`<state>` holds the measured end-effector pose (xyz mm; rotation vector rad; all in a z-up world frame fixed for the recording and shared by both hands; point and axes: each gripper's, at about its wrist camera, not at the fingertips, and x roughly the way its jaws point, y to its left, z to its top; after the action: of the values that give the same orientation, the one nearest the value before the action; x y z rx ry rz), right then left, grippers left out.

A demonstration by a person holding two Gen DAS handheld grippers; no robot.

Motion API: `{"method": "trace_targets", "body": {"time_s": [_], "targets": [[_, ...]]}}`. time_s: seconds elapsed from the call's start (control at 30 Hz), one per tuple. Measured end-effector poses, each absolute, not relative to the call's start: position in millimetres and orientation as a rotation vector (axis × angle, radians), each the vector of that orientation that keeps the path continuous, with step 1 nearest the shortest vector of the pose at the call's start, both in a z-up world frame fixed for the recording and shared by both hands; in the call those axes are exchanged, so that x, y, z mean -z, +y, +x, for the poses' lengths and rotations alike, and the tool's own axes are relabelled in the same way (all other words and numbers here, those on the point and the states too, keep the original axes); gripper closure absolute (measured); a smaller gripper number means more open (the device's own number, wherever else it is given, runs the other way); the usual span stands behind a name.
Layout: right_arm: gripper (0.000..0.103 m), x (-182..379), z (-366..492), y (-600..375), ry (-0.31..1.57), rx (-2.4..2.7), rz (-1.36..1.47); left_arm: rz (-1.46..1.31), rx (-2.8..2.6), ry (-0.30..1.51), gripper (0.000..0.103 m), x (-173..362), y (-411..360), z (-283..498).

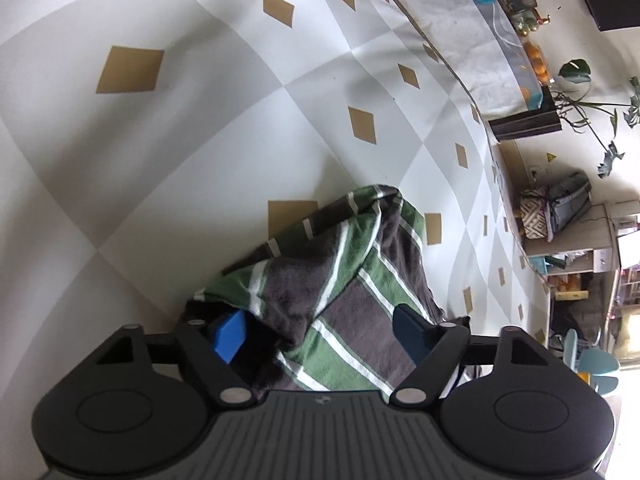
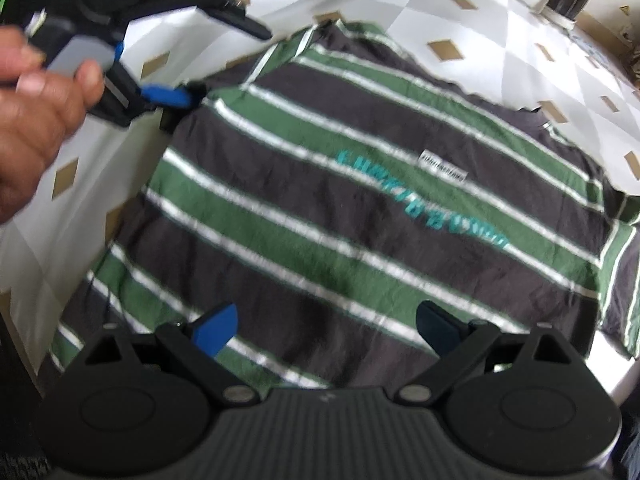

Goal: Fold clothes

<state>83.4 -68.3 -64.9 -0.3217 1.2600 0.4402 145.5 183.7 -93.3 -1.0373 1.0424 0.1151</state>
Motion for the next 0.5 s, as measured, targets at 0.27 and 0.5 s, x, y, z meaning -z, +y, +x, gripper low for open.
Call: {"method": "trace_targets", "body": {"time_s": [0.27, 0.5], "targets": [[0.007, 69, 79, -64, 1.264, -0.454, -0.346, -0.943, -0.152, 1.046, 0.068, 89, 177, 150], [0.007, 70, 79, -64, 1.274, -0.448, -0.348, -0.601, -0.148, 0.997, 0.089, 59, 148, 158]]}}
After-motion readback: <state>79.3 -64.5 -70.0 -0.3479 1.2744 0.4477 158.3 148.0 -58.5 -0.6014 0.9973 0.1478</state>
